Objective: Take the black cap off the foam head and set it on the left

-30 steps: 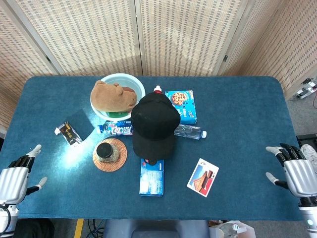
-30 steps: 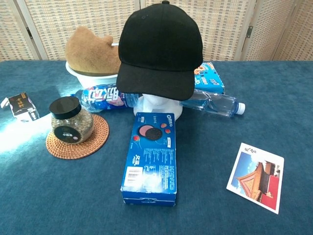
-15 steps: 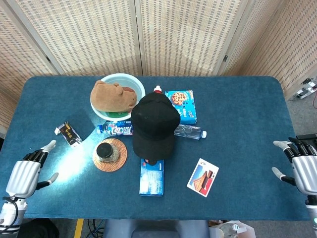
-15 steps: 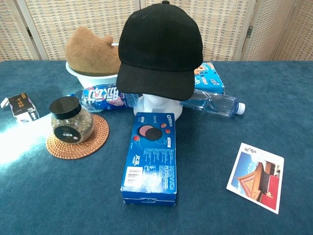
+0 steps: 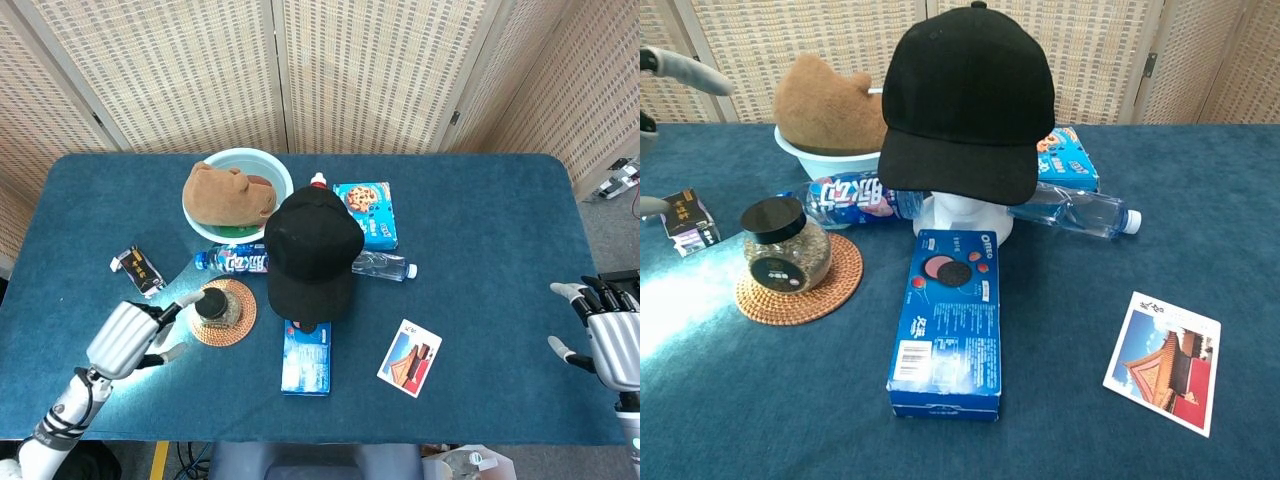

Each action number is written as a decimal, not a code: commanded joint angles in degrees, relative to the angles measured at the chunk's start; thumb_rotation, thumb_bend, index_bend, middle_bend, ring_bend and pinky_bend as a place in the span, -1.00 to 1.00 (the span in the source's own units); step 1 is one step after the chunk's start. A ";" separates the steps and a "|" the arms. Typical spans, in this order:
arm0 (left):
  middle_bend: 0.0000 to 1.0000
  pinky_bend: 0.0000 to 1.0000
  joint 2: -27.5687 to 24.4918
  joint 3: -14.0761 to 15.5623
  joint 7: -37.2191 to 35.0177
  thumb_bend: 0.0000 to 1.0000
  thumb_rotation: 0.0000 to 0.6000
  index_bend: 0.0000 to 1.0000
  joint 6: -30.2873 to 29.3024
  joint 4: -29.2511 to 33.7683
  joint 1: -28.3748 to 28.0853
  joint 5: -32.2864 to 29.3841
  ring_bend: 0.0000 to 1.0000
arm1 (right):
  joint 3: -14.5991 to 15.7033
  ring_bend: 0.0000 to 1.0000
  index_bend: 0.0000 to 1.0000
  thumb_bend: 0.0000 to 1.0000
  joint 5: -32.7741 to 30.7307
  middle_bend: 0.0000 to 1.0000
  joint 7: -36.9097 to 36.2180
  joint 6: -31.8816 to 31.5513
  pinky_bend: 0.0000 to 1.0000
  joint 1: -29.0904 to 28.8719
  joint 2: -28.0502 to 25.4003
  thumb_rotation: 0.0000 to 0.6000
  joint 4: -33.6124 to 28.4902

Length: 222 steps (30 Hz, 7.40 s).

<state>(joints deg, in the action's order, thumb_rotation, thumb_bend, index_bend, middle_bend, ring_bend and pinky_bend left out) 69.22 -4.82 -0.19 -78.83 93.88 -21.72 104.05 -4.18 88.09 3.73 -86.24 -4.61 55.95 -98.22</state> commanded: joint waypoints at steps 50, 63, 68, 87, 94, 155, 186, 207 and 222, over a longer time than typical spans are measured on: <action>1.00 1.00 32.50 -4.40 -3.73 -0.65 1.00 -0.23 1.11 -29.55 -21.06 -3.20 1.00 | 0.47 -0.67 -0.44 -0.63 -1.74 -0.38 -2.33 -0.63 -0.56 1.76 -0.57 1.00 1.77; 1.00 1.00 35.91 -4.29 -4.59 -0.65 1.00 -0.17 -0.37 -33.62 -22.53 -4.75 1.00 | 0.49 -0.67 -0.44 -0.63 -2.23 -0.38 -3.21 -0.90 -0.56 2.36 -0.55 1.00 2.54; 1.00 1.00 36.82 -4.45 -5.47 -0.64 1.00 -0.15 -1.18 -34.80 -23.03 -5.23 1.00 | 0.47 -0.67 -0.44 -0.63 -2.31 -0.38 -3.45 -1.04 -0.56 2.55 -0.60 1.00 2.70; 1.00 1.00 38.61 -5.30 -10.78 -0.36 1.00 0.21 -4.86 -37.97 -23.95 -6.97 1.00 | 0.27 -0.67 -0.44 -0.63 -2.75 -0.38 -3.02 -0.32 -0.56 2.38 -0.56 1.00 2.55; 1.00 1.00 38.13 -5.46 -13.22 -0.36 1.00 0.27 -5.11 -37.22 -23.73 -8.19 1.00 | 0.25 -0.67 -0.44 -0.63 -2.86 -0.38 -2.95 -0.45 -0.56 2.54 -0.65 1.00 2.42; 1.00 1.00 24.98 -24.37 -15.40 -0.32 1.00 0.29 -8.16 -26.13 -25.21 -23.95 1.00 | 0.18 -0.67 -0.44 -0.63 -2.39 -0.38 -2.30 0.09 -0.56 2.14 -0.84 1.00 1.45; 1.00 1.00 9.37 -18.09 -15.70 -0.32 1.00 0.30 -16.78 -19.89 -11.11 -20.28 1.00 | 0.36 -0.67 -0.44 -0.63 -1.88 -0.38 -1.84 0.70 -0.56 1.58 -1.05 1.00 0.76; 1.00 1.00 4.86 -17.36 -17.23 -0.32 1.00 0.31 -18.01 -25.21 -4.65 -23.59 1.00 | 0.32 -0.67 -0.44 -0.63 -1.90 -0.38 -2.04 1.87 -0.56 0.72 -0.96 1.00 1.07; 1.00 1.00 8.84 -13.80 -19.88 -0.32 1.00 0.31 -15.15 -35.33 -2.14 -24.71 1.00 | 0.55 -0.67 -0.44 -0.63 -2.01 -0.38 -1.94 2.26 -0.56 0.57 -0.73 1.00 1.24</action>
<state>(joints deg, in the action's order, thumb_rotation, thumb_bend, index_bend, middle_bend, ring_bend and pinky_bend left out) 77.34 -19.25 -19.50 -94.44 59.52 -24.34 79.52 -3.64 86.08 1.78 -83.98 -4.04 55.22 -97.00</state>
